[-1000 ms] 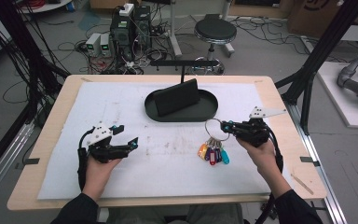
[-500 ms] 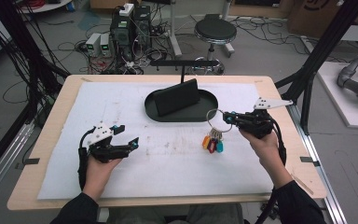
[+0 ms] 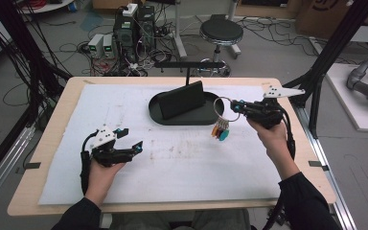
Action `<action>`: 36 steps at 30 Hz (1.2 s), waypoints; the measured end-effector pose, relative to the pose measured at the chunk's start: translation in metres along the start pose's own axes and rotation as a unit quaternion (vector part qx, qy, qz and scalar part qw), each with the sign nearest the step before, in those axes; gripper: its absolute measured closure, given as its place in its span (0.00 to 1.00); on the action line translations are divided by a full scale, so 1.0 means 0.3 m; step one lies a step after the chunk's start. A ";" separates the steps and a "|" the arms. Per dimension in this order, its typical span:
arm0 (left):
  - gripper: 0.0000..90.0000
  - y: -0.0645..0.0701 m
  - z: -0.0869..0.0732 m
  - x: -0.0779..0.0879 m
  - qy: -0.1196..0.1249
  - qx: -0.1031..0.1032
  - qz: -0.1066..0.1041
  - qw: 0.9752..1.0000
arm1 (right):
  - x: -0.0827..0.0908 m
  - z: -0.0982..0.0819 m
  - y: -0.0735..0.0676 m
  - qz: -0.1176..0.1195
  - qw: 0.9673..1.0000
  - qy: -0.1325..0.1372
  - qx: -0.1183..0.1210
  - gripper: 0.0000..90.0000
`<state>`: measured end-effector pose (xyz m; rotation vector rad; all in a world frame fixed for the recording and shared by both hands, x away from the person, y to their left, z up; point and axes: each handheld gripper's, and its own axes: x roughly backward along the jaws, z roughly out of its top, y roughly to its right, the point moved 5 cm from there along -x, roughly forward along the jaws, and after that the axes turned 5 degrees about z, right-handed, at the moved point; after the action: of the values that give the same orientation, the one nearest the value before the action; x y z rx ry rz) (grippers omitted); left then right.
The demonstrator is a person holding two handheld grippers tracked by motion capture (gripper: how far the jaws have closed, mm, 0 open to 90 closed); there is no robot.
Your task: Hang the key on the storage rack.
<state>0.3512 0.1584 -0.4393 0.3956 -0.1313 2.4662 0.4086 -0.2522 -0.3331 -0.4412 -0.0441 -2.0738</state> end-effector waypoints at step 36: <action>0.27 0.002 0.001 0.001 0.001 -0.002 -0.001 1.000 | -0.083 0.143 0.126 -0.034 0.999 0.014 0.009 0.98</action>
<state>0.3505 0.1581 -0.4389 0.3914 -0.1340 2.4637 0.4643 -0.2424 -0.3066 -0.4045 -0.0621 -2.1443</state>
